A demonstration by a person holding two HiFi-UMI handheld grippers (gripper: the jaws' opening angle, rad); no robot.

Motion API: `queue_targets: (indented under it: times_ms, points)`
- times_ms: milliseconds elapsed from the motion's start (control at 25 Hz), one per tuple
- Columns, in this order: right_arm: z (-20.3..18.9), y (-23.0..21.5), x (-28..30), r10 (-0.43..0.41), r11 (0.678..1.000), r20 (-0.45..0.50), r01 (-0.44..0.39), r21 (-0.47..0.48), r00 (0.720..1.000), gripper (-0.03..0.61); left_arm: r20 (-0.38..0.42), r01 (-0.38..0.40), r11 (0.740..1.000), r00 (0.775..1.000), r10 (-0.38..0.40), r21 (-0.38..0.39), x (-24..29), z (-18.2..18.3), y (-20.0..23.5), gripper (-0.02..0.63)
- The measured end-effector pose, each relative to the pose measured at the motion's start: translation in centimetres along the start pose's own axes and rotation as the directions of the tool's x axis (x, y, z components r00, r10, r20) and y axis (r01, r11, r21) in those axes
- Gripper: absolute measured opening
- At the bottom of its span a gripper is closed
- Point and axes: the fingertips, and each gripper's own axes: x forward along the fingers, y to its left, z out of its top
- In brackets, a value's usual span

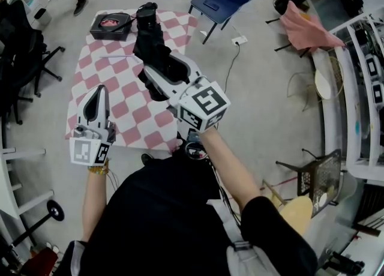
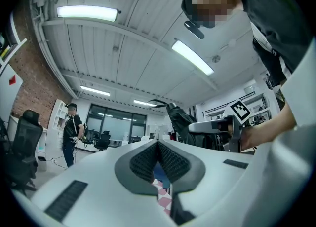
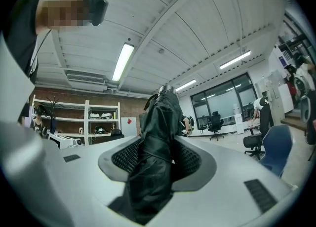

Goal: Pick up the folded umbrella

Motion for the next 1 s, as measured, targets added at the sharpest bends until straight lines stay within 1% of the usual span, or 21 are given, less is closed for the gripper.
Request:
queue_targets:
  times_ms: [200, 440, 840, 1000]
  points:
    - [1.8, 1.1, -0.9, 0.016, 0.998, 0.075, -0.012, -0.058, 0.997, 0.198, 0.001, 0.019, 1.000, 1.000, -0.019, 0.007, 0.5, 0.0, -0.6, 0.009]
    - [2.7, 1.8, -1.9, 0.012, 0.997, 0.129, -0.001, -0.083, 0.992, 0.198, 0.006, 0.032, 0.999, 0.999, -0.032, 0.013, 1.0, 0.1, -0.9, 0.009]
    - [0.4, 2.3, -2.9, -0.012, 0.997, 0.118, 0.021, -0.078, 0.993, 0.198, -0.005, 0.041, 0.999, 0.999, -0.041, 0.010, 1.1, -0.4, -1.5, 0.009]
    - [-1.2, 2.5, -3.0, -0.019, 0.997, 0.092, 0.025, -0.073, 0.996, 0.198, -0.012, 0.044, 0.999, 0.999, -0.044, 0.002, 1.1, -0.9, -1.8, 0.009]
